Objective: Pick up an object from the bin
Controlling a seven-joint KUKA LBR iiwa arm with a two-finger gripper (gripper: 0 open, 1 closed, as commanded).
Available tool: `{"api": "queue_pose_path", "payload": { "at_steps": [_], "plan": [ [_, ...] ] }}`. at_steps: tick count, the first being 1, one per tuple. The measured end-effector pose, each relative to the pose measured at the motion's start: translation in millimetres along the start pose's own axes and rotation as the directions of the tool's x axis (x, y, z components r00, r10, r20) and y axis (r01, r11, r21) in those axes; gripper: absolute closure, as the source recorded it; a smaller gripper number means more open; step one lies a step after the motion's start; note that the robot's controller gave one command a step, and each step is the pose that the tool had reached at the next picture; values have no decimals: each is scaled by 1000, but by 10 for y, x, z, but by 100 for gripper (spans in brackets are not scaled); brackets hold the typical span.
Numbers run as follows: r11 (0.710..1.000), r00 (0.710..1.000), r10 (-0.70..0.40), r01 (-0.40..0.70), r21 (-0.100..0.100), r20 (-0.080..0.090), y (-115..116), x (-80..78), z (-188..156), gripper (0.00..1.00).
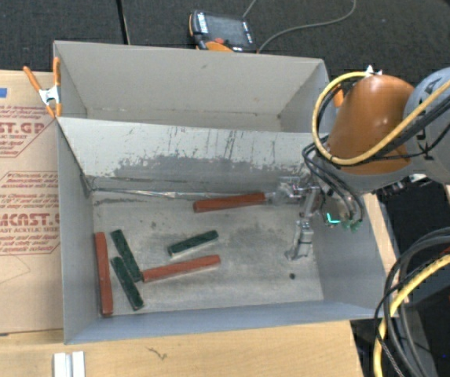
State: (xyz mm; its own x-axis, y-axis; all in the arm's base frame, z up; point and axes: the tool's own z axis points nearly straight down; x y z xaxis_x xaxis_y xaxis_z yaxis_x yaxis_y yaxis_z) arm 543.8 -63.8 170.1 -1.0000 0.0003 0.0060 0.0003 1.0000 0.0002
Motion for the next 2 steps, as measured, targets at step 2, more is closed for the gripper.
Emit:
{"api": "queue_pose_path", "payload": {
  "at_steps": [2],
  "plan": [
    [996, 996, -86, 86, -2, 12, 1510, -494, 989, 0]
  ]
}}
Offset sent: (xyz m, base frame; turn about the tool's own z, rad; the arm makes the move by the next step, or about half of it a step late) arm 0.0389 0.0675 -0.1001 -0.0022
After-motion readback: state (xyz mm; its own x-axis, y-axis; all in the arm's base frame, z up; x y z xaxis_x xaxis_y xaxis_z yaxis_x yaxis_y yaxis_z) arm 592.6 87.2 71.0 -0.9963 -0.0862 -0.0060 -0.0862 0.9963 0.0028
